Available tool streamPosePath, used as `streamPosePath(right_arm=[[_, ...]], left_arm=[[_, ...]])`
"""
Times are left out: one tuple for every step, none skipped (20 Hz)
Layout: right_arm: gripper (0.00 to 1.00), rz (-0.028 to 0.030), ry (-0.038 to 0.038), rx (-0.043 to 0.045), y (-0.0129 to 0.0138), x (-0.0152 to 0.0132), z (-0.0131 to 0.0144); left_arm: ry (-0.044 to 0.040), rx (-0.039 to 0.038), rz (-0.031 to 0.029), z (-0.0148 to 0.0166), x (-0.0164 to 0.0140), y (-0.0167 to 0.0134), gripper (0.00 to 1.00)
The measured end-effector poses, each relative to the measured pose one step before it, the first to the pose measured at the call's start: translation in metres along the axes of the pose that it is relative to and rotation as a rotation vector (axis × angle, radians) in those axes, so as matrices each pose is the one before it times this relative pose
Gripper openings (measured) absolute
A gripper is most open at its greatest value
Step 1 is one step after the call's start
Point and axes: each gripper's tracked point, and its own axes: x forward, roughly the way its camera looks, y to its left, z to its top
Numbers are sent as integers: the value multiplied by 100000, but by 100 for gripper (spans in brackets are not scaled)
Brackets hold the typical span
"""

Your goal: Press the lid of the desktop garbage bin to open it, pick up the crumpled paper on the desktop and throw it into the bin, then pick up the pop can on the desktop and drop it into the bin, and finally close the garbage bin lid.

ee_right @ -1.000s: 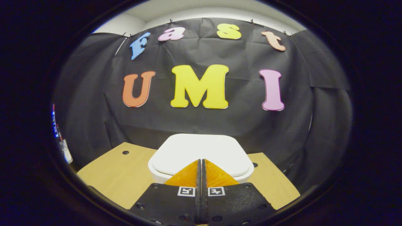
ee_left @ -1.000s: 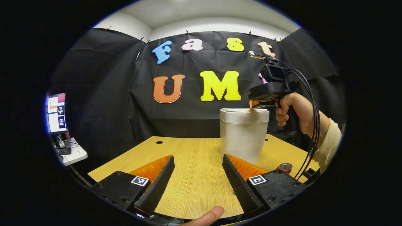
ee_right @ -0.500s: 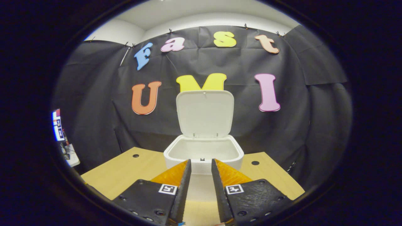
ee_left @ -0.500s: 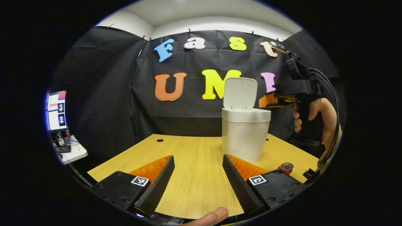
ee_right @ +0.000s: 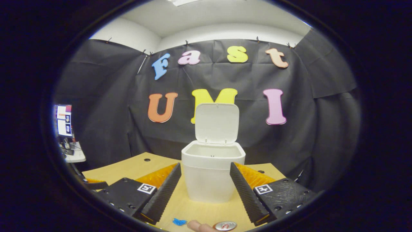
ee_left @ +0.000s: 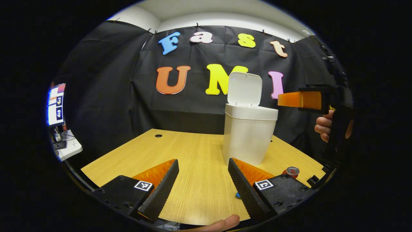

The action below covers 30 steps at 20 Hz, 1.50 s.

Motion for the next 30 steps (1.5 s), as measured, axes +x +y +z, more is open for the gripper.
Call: streamPosePath(right_arm=[[95, -233, -1092, -1584, -344, -898, -164], [95, -466, -1474, -1103, -396, -944, -168], [95, -175, -1325, -518, -433, -878, -331], [95, -541, -1080, 167, -499, -793, -463], [95, -1722, -864, -414, -855, -727, -522], [95, -2268, -1277, -1558, -930, -593, -341], [95, -2051, -492, -1441, -823, -526, -472], [97, -1174, 70, -1059, -597, -419, -814], [95, -221, 1002, 338, -424, -372, -942], [95, 1184, 1556, 1218, -182, -468, -1013], [95, 1700, 1501, 1838, -165, -406, -919], [98, 1600, 1098, 1953, -232, -408, -741], [95, 1567, -75, 2316, -222, -286, -529], [98, 2571, -571, 1874, -70, -171, -216], [98, 1905, 1008, 1227, -112, 9, -700], [95, 911, 1773, 1049, -607, -88, -1067], [95, 405, 1371, 1174, -580, -109, -857], [98, 156, 1449, 829, -593, -19, -853], [97, -256, 1605, 208, -566, -38, -843], [97, -587, 1866, -101, -613, 25, -871], [97, -742, 1773, 92, -547, -48, -874], [95, -646, 1978, 413, -406, -69, -913], [97, -8, 1955, 507, -290, -31, -895], [95, -113, 1620, 834, -278, 105, -834], [96, -437, 1576, 959, -355, 98, -846], [95, -324, 1869, 1276, -259, 101, -1032], [95, 129, 2516, 1152, -148, 272, -1112], [95, 230, 2965, 1300, 12, 225, -1254], [94, 782, 3258, 891, 101, 282, -1111], [96, 720, 2615, 792, 225, 202, -779]], left_arm=[[853, -1978, -1610, -537, 396, -578, 99], [1044, -645, -770, -570, 479, -397, 99], [2055, 975, -504, -881, 497, -378, 99], [2402, 2053, -655, -1062, 545, -632, 99], [2724, 2452, -980, -1156, 629, -668, 98], [3070, 2764, -2363, -1117, 516, -795, 96], [2636, 2708, -2934, -1002, 613, -1042, 96], [3294, 2577, -1879, -1126, 452, -626, 96], [2826, 2474, -1652, -1040, 650, -540, 96], [3411, 1056, -814, -1150, 704, -628, 96], [2691, 893, -1404, -1147, 628, -718, 96], [1977, 739, -2390, -891, 574, -1116, 96], [1832, 736, -2493, -830, 869, -1023, 96], [2156, 280, -3986, -808, 739, -1146, 96], [2368, -233, -3198, -821, 585, -925, 96], [1374, -220, -1683, -371, 387, -407, 100], [466, -379, -1030, -65, 280, -271, 95], [635, 94, -104, -20, 438, -132, 94], [943, 119, 1870, 115, 379, 338, 94], [600, -389, 1371, 57, 427, 263, 94], [1124, -827, 351, -119, 316, 109, 93], [1716, -745, 272, -351, 333, -153, 98], [1050, -764, 268, -202, 268, -165, 90], [795, 181, 543, -245, 316, -163, 87], [-853, 2274, 1667, 61, 171, 31, 86], [-17, 2564, 577, -174, 6, -108, 83], [-530, 1528, -795, 48, -102, -272, 80], [-316, 1111, -774, 45, -9, -165, 72], [-295, 452, -173, 29, -105, -68, 67], [-43, 345, -270, -38, 79, -103, 60]])
